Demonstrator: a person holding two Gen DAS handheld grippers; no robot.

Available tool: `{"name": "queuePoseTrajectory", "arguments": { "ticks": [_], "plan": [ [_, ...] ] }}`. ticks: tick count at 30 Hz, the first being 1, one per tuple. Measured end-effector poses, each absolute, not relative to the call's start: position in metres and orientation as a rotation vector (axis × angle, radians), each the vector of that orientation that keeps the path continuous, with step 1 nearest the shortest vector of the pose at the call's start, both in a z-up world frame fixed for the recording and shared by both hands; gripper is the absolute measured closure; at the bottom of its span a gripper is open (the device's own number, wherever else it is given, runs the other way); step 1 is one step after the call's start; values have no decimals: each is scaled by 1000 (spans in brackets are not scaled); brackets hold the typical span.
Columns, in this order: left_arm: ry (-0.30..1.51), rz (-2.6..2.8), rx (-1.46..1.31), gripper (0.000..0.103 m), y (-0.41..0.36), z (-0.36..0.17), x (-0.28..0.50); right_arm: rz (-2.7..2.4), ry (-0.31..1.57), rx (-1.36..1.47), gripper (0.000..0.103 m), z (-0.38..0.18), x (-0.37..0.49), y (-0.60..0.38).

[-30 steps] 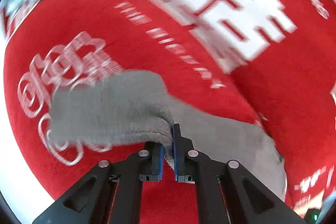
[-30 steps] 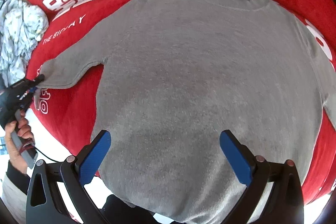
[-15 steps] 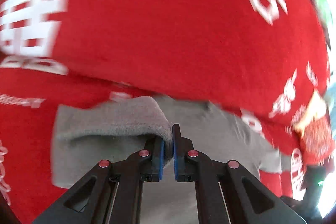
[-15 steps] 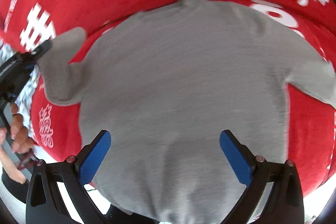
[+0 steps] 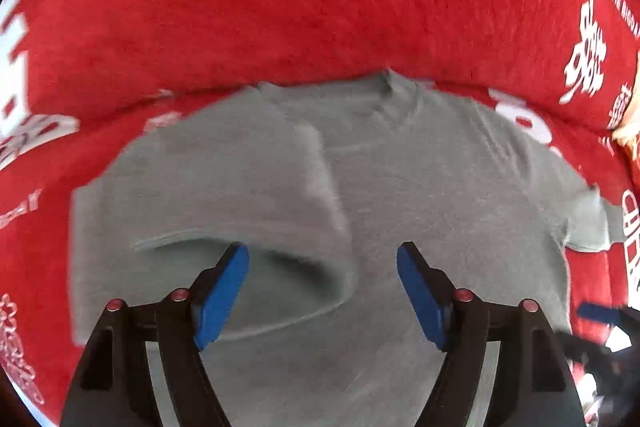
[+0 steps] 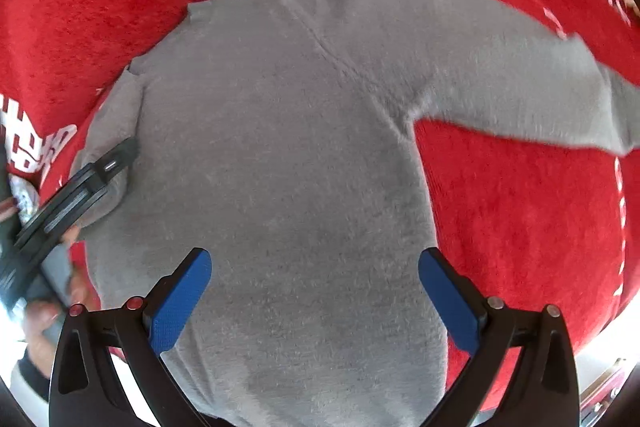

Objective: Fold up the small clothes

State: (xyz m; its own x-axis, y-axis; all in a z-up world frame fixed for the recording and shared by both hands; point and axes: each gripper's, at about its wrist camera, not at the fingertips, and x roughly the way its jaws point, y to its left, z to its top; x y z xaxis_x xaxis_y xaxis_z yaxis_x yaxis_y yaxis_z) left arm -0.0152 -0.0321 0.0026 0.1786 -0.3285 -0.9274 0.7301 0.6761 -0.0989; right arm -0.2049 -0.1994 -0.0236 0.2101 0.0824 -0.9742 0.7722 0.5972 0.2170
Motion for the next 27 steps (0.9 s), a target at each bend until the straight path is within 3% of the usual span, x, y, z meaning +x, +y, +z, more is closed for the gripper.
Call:
{"name": "queuePoseTrajectory", "arguments": {
  "ticks": [6,12,14,15,16,18,22,27],
  "plan": [
    [1146,-560,369,25,74,26,25,-376,1238,498,0,9,-113,-155],
    [1243,-401,456,25,130,-22,37,-234,1261,-6,1,-15,0,-69],
    [1241,-394,455,25,125,-31,35,-250,1278,-138,12,-33,21,-55],
    [1233,-387,447,25,120,-35,36,-268,1290,-195,27,-41,27,-53],
    [1223,-378,448,25,118,-38,37,-291,1309,-257,54,-51,36,-53],
    [1201,-346,458,25,115,-42,38,-313,1332,-230,92,-56,41,-65],
    [1193,-336,449,25,118,-43,36,-388,1203,226,94,-25,4,-131],
    [1195,-337,444,23,118,-42,43,-514,1080,808,94,-47,-87,-210]
  ]
}}
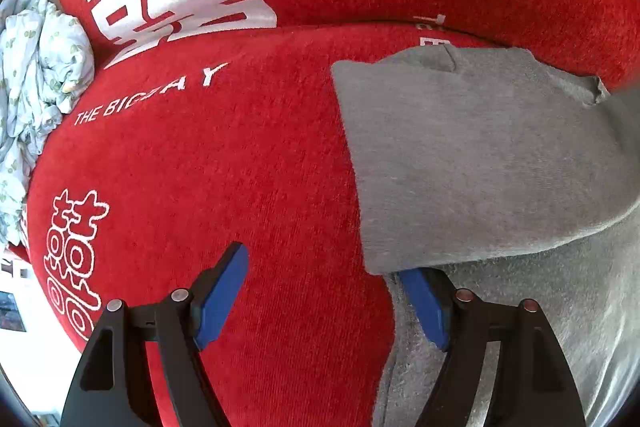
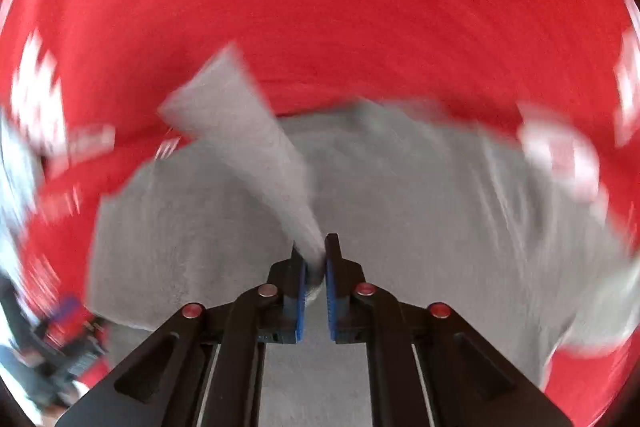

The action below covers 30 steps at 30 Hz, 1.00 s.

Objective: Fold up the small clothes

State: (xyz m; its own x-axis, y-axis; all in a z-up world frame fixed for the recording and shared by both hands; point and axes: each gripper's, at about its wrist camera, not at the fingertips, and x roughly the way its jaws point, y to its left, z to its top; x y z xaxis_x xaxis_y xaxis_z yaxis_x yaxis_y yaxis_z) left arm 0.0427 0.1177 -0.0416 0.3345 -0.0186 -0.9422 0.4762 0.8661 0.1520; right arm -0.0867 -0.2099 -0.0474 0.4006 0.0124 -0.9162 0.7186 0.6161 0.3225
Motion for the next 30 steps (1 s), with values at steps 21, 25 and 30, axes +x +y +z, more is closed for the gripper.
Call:
{"name": "queuePoseTrajectory", "arguments": {
  "ticks": [21,25,30],
  "plan": [
    [1208,-360,501,18,91,-31,80,-541,925,1162,96,-47,-161,-251],
    [1209,-362,544,17,86,-47,78,-564,996,1108,96,-54,-175,-246],
    [1213,-358,542,17,93,-45,82,-625,1008,1174,96,-71,-204,-254]
  ]
}}
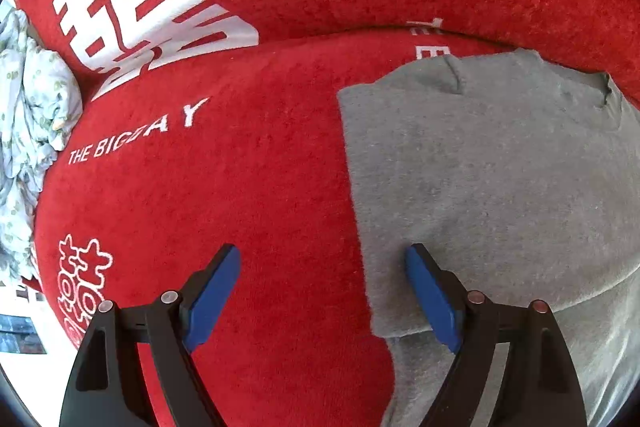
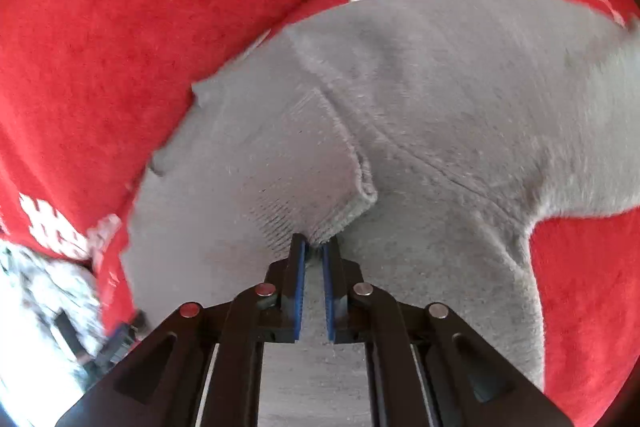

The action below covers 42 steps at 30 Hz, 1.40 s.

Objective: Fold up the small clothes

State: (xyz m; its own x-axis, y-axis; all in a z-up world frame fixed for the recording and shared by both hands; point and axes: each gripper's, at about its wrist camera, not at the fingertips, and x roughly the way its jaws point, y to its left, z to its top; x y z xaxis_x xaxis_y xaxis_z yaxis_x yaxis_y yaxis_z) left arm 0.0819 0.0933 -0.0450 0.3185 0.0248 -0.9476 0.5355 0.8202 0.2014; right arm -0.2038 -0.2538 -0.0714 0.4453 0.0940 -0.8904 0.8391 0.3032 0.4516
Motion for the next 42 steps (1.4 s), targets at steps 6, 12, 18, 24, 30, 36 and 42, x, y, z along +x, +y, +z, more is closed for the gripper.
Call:
{"name": "queuePoseTrajectory", "arguments": {
  "ticks": [6,12,18,24,30,36,42],
  "plan": [
    [1264,-378,514,18,93,-28,77,-791,1037,1115,92,-48,-238,-264],
    [1283,-496,511,18,56,-8,43,-650,1048,1088,89,-32,-232,-257],
    [1319,-578,522,18,15,-4,8,-587,1063,1095,64,-23,-239,-244],
    [1354,-609,548,18,-15,-5,-22,-574,1094,1143,58,-29,-261,-237],
    [1370,-631,515,17,-31,-4,-39,-599,1092,1189,43,-34,-287,-239],
    [1384,-637,534,0,-46,-7,-52,-622,1073,1233,32,-38,-311,-246],
    [1378,-669,618,0,-66,-12,-70,-642,1054,1256,28,-39,-330,-254]
  ]
}}
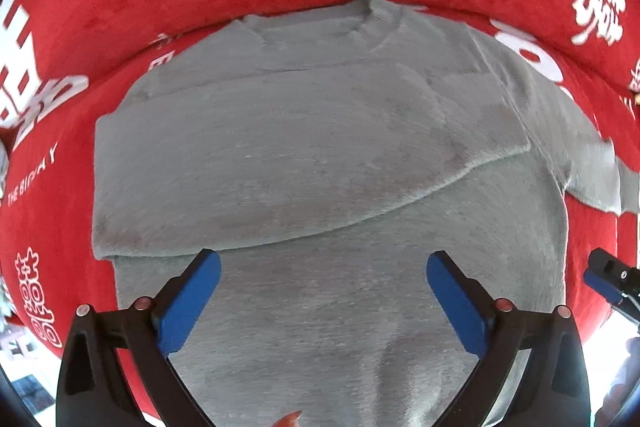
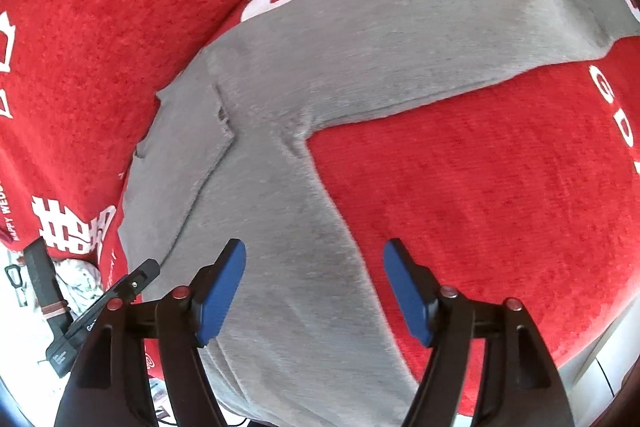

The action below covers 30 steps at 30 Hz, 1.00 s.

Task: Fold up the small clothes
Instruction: 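Grasp the other sweater sleeve cuff with the right tool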

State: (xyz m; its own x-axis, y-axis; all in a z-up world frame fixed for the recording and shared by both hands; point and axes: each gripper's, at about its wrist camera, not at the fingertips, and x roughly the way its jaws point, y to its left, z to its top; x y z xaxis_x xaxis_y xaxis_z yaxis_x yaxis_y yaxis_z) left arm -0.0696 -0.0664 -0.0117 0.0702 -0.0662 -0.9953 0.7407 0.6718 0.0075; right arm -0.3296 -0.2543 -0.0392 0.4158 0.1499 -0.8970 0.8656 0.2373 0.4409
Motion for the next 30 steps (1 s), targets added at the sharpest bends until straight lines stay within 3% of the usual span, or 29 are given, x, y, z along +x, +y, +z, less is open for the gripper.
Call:
{"name": "queuePoseTrajectory", "arguments": {
  "ticks": [8,30],
  "plan": [
    [1362,-648,717,0,-93,-22,-85,-726,979,1311,28,-40,-372,-279],
    [1351,-786,742,0,-171,-33,-122,-1054,417,1625,25,-89,-525,-397]
  ]
}}
